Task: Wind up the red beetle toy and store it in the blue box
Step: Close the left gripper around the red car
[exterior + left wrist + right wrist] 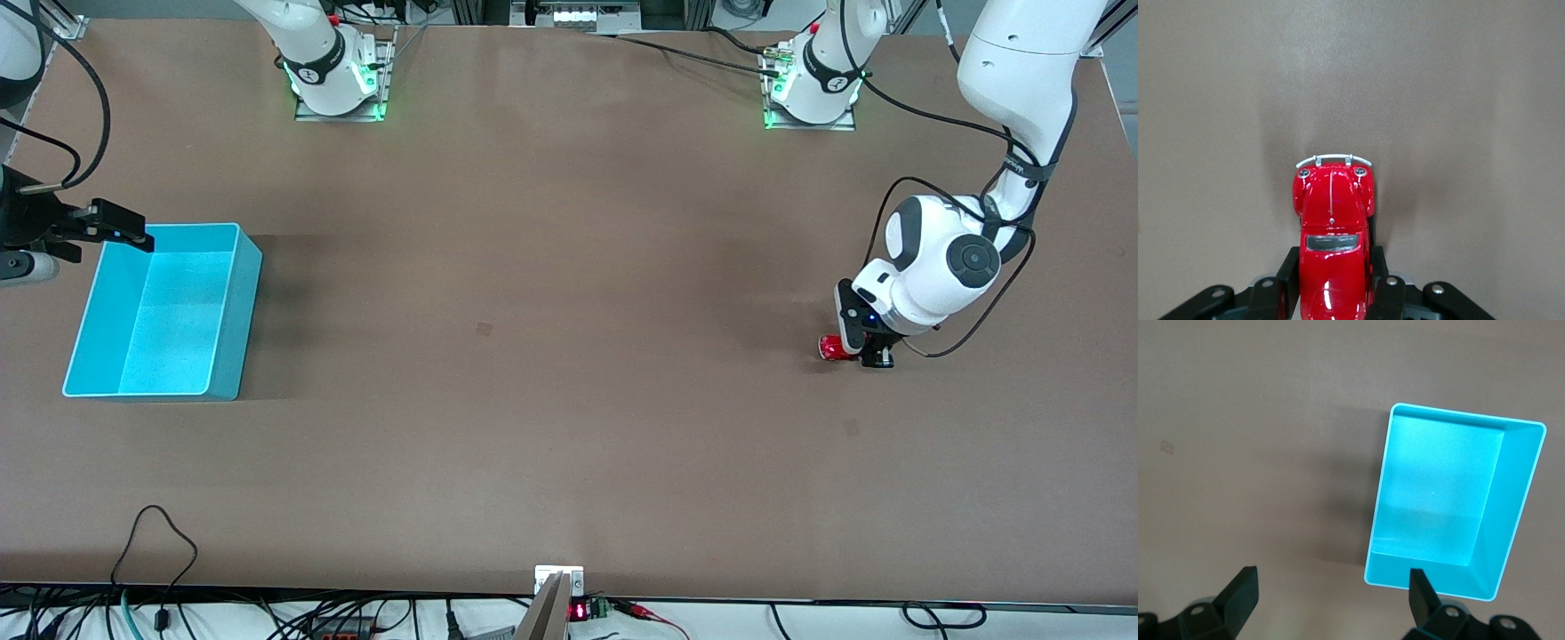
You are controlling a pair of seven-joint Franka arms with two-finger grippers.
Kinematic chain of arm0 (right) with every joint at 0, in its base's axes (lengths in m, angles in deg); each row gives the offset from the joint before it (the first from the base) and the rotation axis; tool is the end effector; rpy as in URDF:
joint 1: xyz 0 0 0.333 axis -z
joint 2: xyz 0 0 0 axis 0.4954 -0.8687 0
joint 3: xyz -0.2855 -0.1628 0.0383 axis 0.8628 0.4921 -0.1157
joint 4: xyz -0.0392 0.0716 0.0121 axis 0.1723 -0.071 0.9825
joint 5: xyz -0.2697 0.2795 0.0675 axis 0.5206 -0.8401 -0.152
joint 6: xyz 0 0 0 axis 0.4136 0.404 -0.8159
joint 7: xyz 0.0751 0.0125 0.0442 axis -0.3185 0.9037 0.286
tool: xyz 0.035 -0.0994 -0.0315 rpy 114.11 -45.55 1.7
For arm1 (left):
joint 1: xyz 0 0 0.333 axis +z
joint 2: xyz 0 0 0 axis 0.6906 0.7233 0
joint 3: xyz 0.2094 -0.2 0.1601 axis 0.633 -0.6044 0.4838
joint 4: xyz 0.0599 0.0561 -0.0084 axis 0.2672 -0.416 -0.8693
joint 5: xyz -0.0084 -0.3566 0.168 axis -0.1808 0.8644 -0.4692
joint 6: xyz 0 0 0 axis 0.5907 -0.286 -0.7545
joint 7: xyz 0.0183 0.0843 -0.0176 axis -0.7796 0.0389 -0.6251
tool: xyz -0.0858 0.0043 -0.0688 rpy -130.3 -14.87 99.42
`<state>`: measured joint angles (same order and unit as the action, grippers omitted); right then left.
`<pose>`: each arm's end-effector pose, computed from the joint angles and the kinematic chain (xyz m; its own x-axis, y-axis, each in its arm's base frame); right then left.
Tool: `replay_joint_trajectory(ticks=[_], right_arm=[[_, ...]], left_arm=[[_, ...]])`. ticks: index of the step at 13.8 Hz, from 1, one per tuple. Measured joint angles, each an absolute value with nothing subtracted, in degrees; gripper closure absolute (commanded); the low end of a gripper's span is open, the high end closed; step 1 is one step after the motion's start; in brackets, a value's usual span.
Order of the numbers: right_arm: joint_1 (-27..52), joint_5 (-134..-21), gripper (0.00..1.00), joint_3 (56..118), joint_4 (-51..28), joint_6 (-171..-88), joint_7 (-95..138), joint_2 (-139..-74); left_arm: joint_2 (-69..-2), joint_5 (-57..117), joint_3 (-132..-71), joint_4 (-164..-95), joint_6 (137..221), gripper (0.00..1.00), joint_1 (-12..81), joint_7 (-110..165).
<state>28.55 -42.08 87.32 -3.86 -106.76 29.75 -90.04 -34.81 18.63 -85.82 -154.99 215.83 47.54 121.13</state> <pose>0.5897 -0.0419 0.5665 0.9854 0.1482 -0.0833 0.1458 -0.9887 -0.0336 0.5725 0.0120 0.1905 0.0405 -0.9992 0.0004 -0.9980 -0.0405 -0.0483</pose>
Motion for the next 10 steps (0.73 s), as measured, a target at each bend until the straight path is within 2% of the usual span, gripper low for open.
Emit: replay_joint_trajectory(ticks=[10], right_arm=[[28.5,-42.2,0.00,87.3,-3.9,-106.8,29.7,-90.2]], left_arm=[[-34.4,18.6,-85.8,-154.3,215.1,0.77,52.2,122.2]])
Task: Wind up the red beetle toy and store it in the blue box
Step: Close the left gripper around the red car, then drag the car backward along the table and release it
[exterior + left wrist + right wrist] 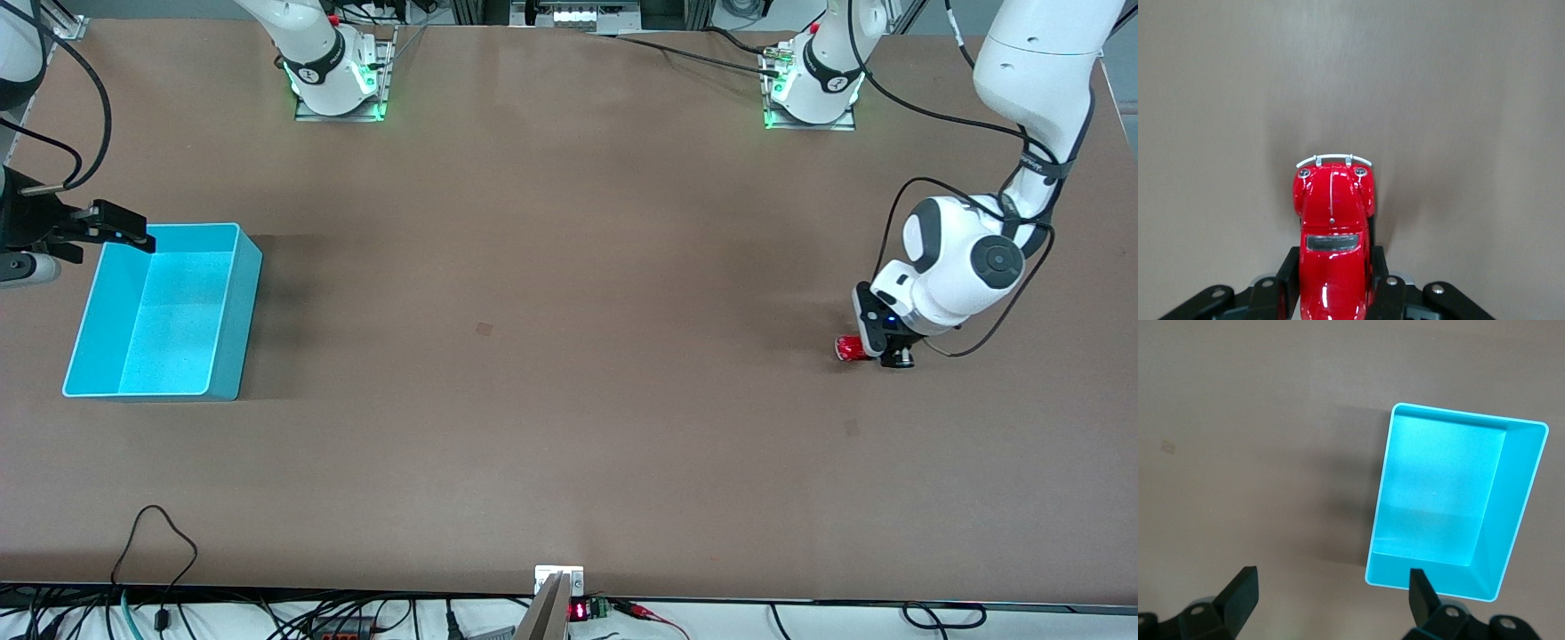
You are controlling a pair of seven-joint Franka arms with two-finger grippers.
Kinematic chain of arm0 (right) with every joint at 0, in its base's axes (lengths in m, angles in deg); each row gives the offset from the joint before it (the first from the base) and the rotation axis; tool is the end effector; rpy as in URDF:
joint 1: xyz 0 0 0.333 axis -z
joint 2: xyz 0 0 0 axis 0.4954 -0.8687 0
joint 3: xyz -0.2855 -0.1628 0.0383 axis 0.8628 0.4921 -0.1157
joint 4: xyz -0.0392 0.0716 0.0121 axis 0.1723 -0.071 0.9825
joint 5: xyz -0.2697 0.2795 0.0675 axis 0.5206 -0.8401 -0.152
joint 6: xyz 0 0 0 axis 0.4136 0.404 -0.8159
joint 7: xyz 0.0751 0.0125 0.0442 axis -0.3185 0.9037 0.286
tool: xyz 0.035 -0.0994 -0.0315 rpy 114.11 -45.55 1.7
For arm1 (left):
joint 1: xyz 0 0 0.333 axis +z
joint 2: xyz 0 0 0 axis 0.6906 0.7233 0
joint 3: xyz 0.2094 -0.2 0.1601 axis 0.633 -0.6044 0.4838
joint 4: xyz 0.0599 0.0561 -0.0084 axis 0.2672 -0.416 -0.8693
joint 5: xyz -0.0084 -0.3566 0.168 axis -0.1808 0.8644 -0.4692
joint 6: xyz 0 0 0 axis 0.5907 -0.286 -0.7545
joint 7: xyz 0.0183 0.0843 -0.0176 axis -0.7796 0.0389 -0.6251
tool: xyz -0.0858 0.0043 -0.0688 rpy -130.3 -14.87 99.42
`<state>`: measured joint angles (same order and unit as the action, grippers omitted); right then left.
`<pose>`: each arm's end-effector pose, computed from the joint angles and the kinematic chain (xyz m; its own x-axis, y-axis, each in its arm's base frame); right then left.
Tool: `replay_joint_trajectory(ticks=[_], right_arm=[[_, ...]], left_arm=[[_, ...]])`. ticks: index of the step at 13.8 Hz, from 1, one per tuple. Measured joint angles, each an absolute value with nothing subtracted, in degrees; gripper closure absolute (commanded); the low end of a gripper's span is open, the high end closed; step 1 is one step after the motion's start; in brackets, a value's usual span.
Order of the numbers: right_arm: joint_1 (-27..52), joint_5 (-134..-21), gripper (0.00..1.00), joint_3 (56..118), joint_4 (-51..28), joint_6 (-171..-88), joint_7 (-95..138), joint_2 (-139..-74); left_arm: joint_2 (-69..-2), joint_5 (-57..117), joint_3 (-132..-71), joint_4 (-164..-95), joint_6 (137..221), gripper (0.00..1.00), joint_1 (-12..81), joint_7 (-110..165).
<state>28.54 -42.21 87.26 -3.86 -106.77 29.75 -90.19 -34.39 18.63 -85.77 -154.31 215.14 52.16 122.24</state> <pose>0.5904 -0.0409 0.5650 0.9851 0.1493 -0.0852 0.1466 -0.9885 -0.0362 0.5721 0.0590 0.1894 0.1027 -0.9947 -0.0010 -0.9939 -0.1025 -0.0408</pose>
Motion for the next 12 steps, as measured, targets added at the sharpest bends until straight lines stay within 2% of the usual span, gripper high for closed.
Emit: replay_joint_trajectory(ticks=[5,6,7,8,10,12], right_arm=[[28.4,-42.2,0.00,87.0,-3.9,-106.9,29.7,-90.2],[28.4,-42.2,0.00,87.0,-3.9,-106.9,29.7,-90.2],[28.4,-42.2,0.00,87.0,-3.9,-107.0,29.7,-90.2],[28.4,-42.2,0.00,87.0,-3.9,-107.0,29.7,-90.2],[28.5,-42.2,0.00,87.0,-3.9,-107.0,29.7,-90.2],[28.5,-42.2,0.00,87.0,-3.9,-107.0,29.7,-90.2]], left_arm=[[-33.5,18.6,-85.7,-152.8,214.9,0.75,60.7,133.8],[-33.2,18.6,-85.8,-152.5,214.9,0.65,61.8,135.6],[-33.1,18.6,-85.8,-152.2,214.9,0.28,62.7,136.8],[-33.0,18.6,-85.8,-152.0,214.9,0.00,63.2,137.5],[-32.4,18.6,-85.9,-151.7,213.3,0.00,63.2,138.0],[-32.9,18.6,-88.0,-149.6,205.6,0.00,63.3,138.1]])
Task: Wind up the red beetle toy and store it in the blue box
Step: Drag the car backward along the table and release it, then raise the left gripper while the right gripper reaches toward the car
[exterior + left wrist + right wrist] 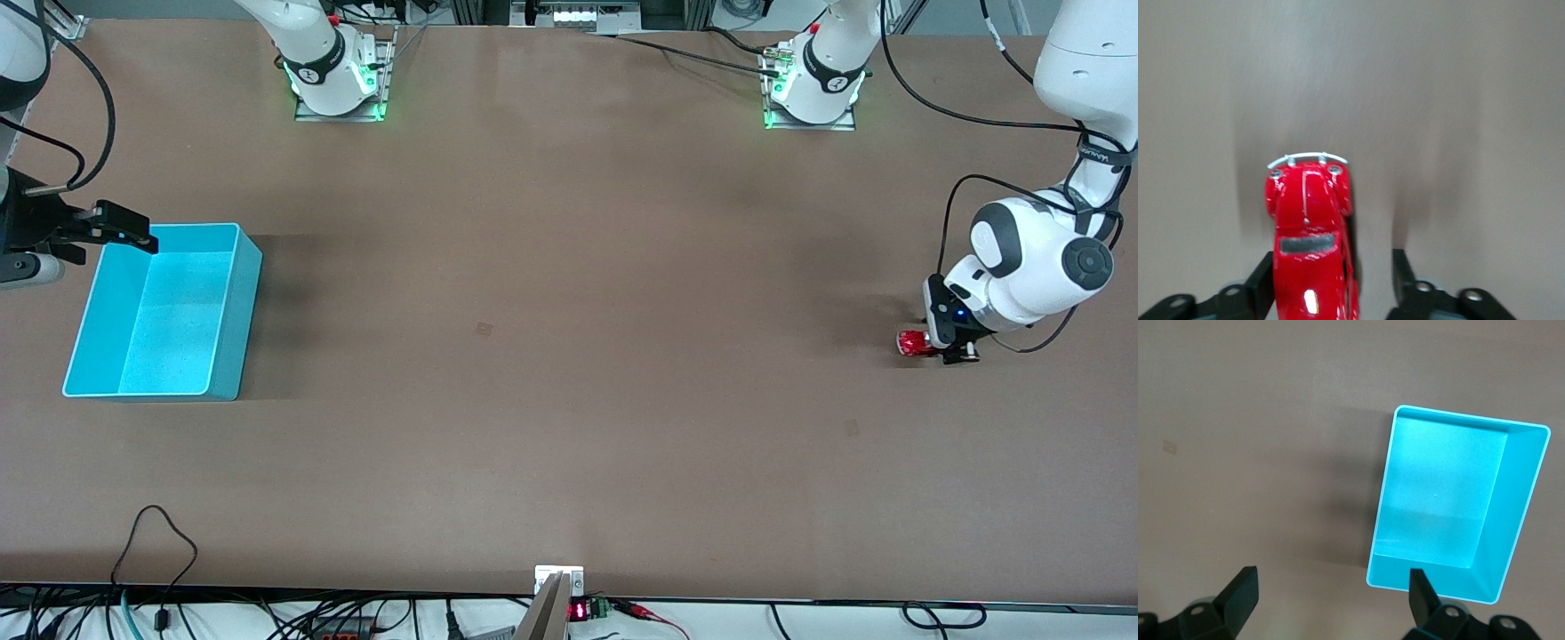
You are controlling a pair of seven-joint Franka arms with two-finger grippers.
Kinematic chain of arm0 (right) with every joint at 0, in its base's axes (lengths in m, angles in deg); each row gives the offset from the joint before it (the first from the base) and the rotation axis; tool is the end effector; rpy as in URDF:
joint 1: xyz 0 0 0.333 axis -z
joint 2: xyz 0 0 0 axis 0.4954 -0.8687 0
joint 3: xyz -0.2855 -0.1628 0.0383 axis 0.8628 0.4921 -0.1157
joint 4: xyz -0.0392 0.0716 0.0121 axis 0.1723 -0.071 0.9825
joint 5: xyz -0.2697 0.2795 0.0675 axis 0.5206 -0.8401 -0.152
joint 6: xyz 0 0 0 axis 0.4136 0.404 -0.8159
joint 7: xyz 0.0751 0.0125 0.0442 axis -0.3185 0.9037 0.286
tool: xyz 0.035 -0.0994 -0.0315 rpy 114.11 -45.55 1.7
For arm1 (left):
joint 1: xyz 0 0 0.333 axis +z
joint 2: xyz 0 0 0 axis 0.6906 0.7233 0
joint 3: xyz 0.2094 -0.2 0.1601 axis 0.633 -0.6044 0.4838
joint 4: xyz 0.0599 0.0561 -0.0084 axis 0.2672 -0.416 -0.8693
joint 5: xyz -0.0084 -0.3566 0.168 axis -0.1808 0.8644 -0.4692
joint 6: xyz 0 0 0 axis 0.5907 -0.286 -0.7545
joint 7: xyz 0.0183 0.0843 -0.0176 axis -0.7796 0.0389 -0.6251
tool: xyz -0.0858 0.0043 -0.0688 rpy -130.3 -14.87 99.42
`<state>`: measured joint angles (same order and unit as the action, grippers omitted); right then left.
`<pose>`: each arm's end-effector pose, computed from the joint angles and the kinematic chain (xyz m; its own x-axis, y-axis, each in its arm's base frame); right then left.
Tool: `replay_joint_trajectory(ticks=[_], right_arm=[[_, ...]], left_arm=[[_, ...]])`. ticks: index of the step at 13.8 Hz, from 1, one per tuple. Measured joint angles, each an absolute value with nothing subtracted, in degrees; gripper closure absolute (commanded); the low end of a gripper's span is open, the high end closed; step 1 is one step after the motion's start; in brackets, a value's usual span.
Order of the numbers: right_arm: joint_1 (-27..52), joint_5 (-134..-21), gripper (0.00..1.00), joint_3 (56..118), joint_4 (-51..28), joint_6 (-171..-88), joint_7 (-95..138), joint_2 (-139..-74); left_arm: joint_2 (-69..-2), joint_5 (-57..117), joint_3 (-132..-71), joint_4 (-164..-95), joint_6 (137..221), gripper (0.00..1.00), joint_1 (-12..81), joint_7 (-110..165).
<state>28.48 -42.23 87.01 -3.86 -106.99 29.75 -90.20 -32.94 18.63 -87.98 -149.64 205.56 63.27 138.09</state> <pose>0.5911 -0.0379 0.5652 0.9846 0.1545 -0.0815 0.1520 -0.9877 -0.0362 0.5659 0.1507 0.1898 -0.0116 -0.9995 0.0308 -0.9979 0.0136 0.0630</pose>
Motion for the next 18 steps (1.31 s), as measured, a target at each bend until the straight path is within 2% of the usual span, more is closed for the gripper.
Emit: replay_joint_trajectory(ticks=[3,7,14,18], right_arm=[[28.5,-42.2,0.00,87.0,-3.9,-107.0,29.7,-90.2],[28.5,-42.2,0.00,87.0,-3.9,-107.0,29.8,-90.2],[28.5,-42.2,0.00,87.0,-3.9,-107.0,29.7,-90.6],[28.5,-42.2,0.00,87.0,-3.9,-107.0,29.8,-92.0]], left_arm=[[-37.7,18.6,-93.9,-144.2,191.9,0.00,61.9,138.0],[-45.9,18.7,-95.0,-140.9,180.2,0.00,55.2,132.5],[-47.7,25.2,-95.2,-138.6,179.4,0.00,53.3,103.0],[-47.8,25.3,-95.2,-137.8,184.8,0.00,53.4,80.5]])
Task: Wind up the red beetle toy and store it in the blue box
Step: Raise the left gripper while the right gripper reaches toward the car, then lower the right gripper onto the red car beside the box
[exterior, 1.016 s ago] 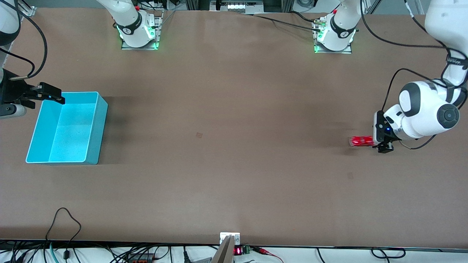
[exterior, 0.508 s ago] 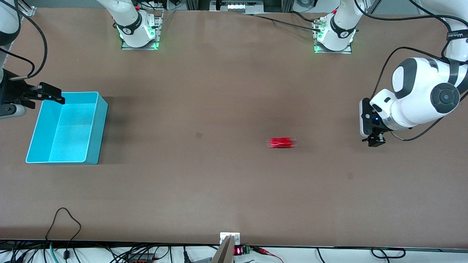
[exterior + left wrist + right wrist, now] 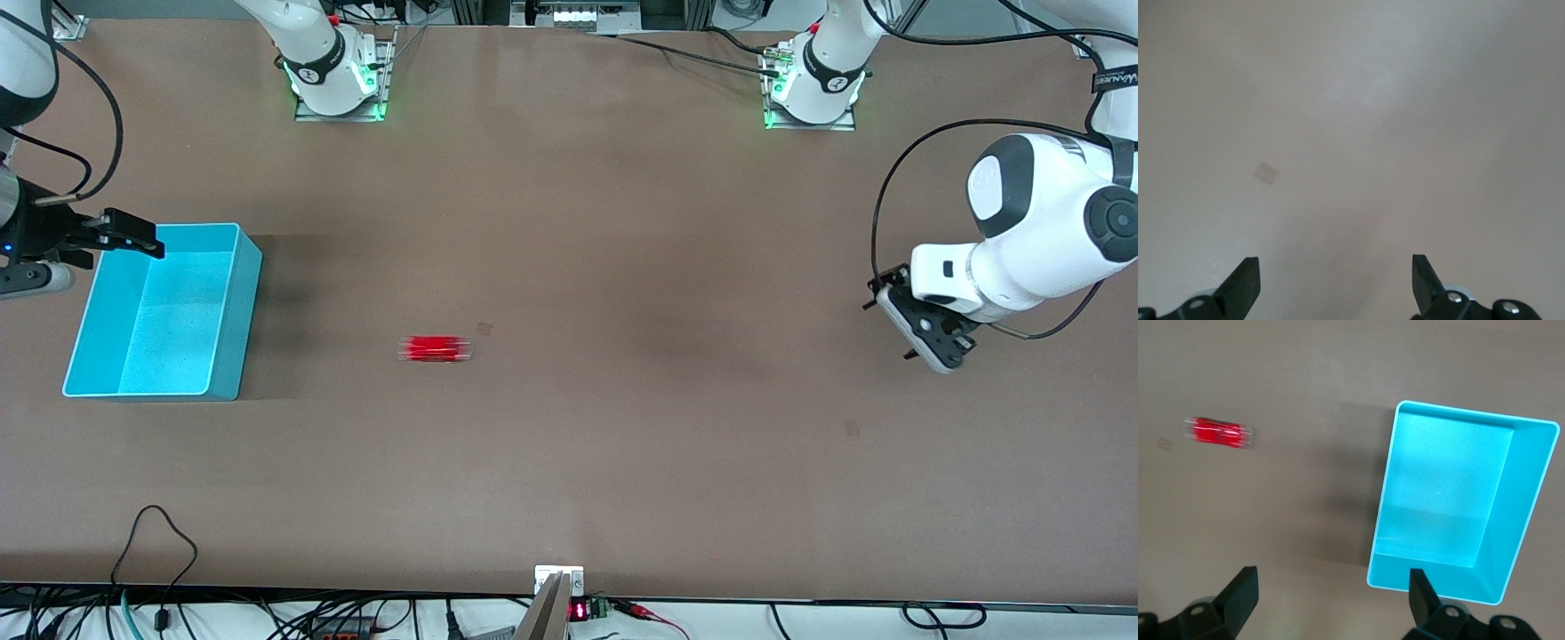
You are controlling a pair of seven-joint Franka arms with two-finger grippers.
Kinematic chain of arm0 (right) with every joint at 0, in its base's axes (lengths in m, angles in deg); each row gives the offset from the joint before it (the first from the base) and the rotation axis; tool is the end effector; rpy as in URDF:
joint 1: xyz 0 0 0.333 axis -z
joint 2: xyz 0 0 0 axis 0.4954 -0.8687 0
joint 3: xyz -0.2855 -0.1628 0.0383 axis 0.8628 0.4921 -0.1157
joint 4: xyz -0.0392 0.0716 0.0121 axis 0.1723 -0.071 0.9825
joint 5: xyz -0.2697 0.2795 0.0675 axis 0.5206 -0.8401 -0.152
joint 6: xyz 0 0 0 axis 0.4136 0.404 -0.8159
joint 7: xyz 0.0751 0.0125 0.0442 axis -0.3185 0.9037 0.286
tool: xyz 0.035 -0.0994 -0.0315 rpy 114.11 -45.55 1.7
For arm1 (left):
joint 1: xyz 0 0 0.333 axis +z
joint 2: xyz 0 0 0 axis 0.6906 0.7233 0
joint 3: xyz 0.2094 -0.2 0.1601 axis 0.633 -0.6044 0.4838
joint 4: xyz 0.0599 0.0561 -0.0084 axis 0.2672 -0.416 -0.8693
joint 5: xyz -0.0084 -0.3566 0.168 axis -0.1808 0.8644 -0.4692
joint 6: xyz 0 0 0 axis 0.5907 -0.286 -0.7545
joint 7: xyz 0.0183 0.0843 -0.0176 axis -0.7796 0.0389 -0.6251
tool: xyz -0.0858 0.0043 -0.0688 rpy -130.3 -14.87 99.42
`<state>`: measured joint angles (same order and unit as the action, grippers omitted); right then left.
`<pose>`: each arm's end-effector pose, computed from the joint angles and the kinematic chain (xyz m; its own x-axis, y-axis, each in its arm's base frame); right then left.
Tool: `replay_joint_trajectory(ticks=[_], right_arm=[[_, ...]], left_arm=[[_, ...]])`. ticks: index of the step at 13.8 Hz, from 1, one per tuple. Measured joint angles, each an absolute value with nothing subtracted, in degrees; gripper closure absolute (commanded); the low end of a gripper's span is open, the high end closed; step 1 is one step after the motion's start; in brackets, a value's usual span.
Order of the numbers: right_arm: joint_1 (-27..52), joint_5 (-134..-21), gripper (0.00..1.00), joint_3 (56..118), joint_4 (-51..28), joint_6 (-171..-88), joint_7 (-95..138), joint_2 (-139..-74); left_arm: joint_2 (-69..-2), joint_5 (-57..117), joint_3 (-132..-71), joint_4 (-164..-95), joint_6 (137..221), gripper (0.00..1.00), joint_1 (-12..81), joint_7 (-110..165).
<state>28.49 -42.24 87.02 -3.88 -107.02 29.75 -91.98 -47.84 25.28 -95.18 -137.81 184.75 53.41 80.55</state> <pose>0.5980 -0.0379 0.5466 0.9817 0.1541 -0.1120 0.1504 -0.9878 -0.0404 0.6204 -0.0196 0.4057 0.6914 -0.7152 0.1024 -0.7216 -0.6904 0.0503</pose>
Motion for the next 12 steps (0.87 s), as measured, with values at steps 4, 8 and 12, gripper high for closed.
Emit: replay_joint_trajectory(ticks=[4,8,12], right_arm=[[28.5,-42.2,0.00,87.0,-3.9,-107.0,29.8,-93.3],[28.4,-42.3,0.00,86.9,-3.9,-107.0,29.8,-95.0],[27.2,-42.5,0.00,86.7,-5.2,-107.0,31.6,-97.5]], left_arm=[[-48.9,25.3,-93.5,-135.1,185.9,0.00,53.8,67.4],[-52.1,25.3,-89.6,-129.6,181.9,0.00,54.0,45.1],[-54.3,25.3,-86.3,-121.1,167.0,0.00,50.1,30.5]])
